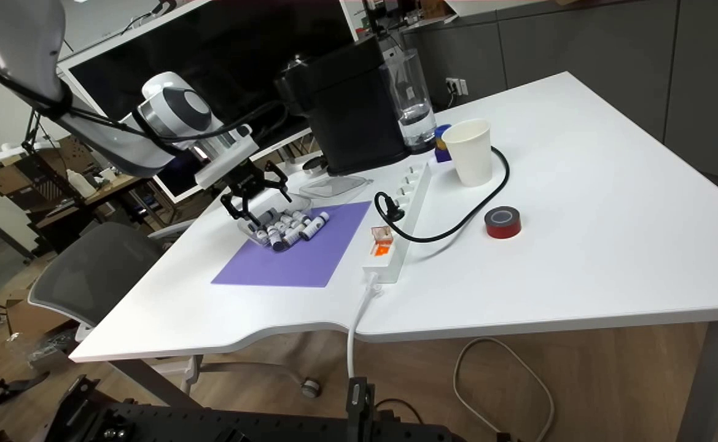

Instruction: Remove two bottles from the clear box

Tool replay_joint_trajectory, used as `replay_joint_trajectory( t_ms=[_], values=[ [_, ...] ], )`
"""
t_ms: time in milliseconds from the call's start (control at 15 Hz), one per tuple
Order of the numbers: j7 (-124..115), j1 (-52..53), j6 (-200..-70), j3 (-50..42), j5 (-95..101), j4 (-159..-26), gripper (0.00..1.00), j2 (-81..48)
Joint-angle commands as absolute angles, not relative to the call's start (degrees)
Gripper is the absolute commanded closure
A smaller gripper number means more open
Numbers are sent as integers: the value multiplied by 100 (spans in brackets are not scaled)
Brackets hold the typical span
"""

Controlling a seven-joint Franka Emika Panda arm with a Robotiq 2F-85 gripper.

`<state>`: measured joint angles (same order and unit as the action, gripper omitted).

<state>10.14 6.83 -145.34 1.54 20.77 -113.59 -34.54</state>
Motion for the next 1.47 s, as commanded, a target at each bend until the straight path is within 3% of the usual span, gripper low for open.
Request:
replay_joint_trajectory(
  t_ms=[0, 533, 600, 733, 933, 1133, 1267, 1400],
  values=[
    [1318, 562, -14323, 227, 1877, -10995, 0, -3740],
    [1590, 513, -13887, 199, 1757, -10643, 1, -4137],
    [1591, 526, -13817, 194, 1767, -10603, 26, -4170],
    [1607, 540, -13678, 212, 1779, -10544, 30, -4199],
    [1632, 560, -13469, 257, 1800, -10504, 50, -4190],
    [1712, 550, -13323, 290, 1789, -10457, 55, -4194],
    [1748, 540, -13220, 314, 1778, -10447, 66, -4193],
    [1789, 524, -13177, 326, 1770, -10461, 84, -4209]
  ],
)
